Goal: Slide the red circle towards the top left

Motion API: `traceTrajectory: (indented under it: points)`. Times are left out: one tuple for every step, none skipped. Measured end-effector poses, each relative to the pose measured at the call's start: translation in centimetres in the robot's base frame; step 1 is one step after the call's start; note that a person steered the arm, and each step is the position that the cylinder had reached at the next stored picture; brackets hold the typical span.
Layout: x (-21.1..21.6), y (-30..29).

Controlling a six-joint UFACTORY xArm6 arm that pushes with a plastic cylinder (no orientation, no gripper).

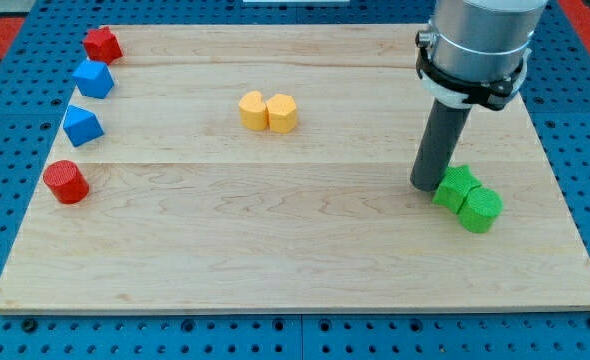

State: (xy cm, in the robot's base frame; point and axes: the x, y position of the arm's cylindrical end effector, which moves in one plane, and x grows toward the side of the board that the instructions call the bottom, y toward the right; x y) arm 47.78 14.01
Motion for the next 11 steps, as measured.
traceTrajectory:
  points:
    - [0.0,-2.4]
    - [0.0,-7.2]
    - [0.0,-11.3]
    - [1.3,-13.8]
    - [4.0,-16.6]
    - [7.1,-21.3]
    - [8.2,-27.6]
    - [7.8,-33.7]
    - [7.5,-38.1]
    - [6.6,-41.2]
    - [5.6,-43.4]
